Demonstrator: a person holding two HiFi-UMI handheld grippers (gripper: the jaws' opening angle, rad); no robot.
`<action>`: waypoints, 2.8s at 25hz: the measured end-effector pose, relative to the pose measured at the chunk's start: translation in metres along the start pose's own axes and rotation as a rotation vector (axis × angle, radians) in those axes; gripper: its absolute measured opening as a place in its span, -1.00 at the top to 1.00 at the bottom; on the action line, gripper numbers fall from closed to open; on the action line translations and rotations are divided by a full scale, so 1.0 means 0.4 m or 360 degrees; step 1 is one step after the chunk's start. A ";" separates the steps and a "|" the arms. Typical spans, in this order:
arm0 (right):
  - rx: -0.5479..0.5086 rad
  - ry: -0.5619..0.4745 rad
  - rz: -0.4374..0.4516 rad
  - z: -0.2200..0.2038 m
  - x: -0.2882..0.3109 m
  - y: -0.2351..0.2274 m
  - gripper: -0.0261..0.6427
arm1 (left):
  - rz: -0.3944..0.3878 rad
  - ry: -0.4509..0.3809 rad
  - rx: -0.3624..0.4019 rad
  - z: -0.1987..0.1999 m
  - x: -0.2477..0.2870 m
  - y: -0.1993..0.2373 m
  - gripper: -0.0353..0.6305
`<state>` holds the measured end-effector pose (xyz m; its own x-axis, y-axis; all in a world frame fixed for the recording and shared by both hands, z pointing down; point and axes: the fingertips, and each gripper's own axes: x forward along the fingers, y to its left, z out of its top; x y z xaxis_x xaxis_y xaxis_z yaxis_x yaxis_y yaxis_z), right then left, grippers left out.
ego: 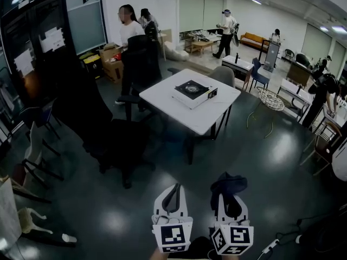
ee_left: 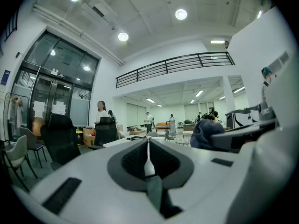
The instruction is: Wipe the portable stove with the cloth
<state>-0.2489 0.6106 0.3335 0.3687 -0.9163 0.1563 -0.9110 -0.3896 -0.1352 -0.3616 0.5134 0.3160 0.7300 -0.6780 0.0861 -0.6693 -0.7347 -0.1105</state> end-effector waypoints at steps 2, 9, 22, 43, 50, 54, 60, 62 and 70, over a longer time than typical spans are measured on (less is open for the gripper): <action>0.0000 0.0013 0.0000 -0.002 0.011 0.000 0.66 | -0.0001 0.0015 -0.0007 -0.007 0.011 0.007 0.83; 0.0005 0.0057 0.0018 -0.017 0.089 -0.013 0.66 | 0.0010 0.0050 -0.0035 -0.029 0.088 0.023 0.83; 0.0006 0.0082 0.0134 0.054 0.409 -0.146 0.65 | 0.0126 0.0074 -0.0016 0.001 0.407 0.038 0.83; 0.0030 0.0162 0.0298 0.138 0.850 -0.356 0.66 | 0.0285 0.0156 -0.0056 0.040 0.853 0.022 0.83; 0.0029 0.0191 0.0295 0.146 0.970 -0.374 0.65 | 0.0270 0.0168 -0.0010 0.027 0.984 0.064 0.82; 0.0014 0.0193 0.0277 0.160 1.074 -0.392 0.66 | 0.0251 0.0145 -0.0019 0.036 1.088 0.090 0.83; 0.0004 0.0193 0.0284 0.200 1.242 -0.396 0.66 | 0.0233 0.0158 -0.0021 0.047 1.255 0.147 0.83; 0.0007 0.0199 0.0277 0.209 1.297 -0.398 0.66 | 0.0220 0.0162 -0.0016 0.051 1.308 0.166 0.83; 0.0003 0.0216 0.0249 0.227 1.485 -0.402 0.66 | 0.0193 0.0155 -0.0016 0.062 1.485 0.248 0.83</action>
<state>0.1333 0.1205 0.3594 0.1941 -0.9450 0.2634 -0.9548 -0.2436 -0.1702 0.0090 0.0382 0.3318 0.6271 -0.7606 0.1683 -0.7536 -0.6470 -0.1159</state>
